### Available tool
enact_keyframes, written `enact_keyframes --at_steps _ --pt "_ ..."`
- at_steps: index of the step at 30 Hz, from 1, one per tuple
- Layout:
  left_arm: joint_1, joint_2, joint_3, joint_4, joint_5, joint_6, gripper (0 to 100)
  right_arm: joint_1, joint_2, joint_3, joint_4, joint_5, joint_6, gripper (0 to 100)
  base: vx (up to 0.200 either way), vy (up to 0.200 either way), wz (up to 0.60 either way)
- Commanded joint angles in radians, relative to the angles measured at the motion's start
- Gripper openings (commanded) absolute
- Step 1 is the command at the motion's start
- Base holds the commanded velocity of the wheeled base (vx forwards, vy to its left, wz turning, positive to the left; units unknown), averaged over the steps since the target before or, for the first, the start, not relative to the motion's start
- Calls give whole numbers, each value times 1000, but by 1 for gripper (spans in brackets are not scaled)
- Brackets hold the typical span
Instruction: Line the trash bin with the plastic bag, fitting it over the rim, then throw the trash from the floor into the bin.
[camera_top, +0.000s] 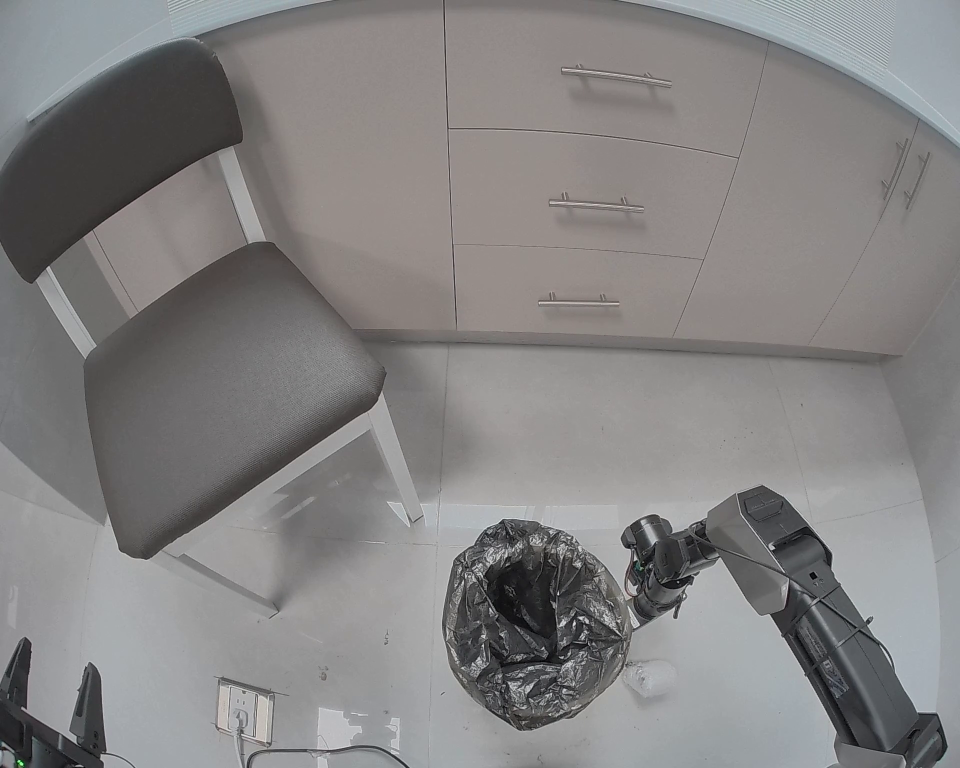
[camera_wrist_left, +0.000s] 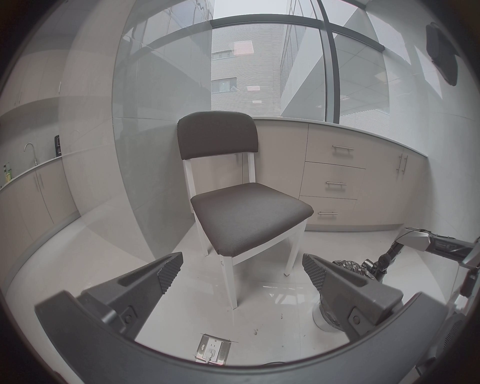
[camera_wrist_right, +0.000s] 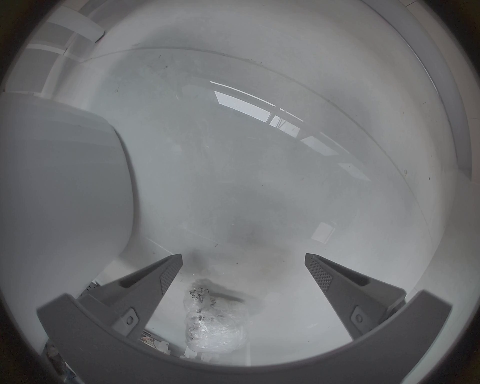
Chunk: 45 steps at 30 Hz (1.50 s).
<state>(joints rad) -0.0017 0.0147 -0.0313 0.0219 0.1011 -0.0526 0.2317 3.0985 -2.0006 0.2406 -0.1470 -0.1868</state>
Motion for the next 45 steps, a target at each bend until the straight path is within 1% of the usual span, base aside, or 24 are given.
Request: enact_keyframes --at_steps 1,5,8,11,13,32,45 --pt "0 -15 4 -2 0 17 100 6 1 1 -1 0 0 100 0 0 0" --pt "0 -15 1 6 -18 23 100 12 1 1 -1 -3 1 100 0 0 0" --pt "-1 -15 5 4 -64 19 100 18 1 1 -3 -6 1 100 0 0 0" --pt "-1 -15 25 0 -118 49 100 21 1 1 -3 -9 3 100 0 0 0" --pt "-1 -15 27 -4 -126 59 100 21 1 1 -3 -11 3 100 0 0 0" --pt "0 -15 25 -5 -127 42 100 11 1 1 -3 -9 3 100 0 0 0" --pt "0 -15 25 -5 -127 42 100 18 1 1 -34 -11 0 100 -200 0 0"
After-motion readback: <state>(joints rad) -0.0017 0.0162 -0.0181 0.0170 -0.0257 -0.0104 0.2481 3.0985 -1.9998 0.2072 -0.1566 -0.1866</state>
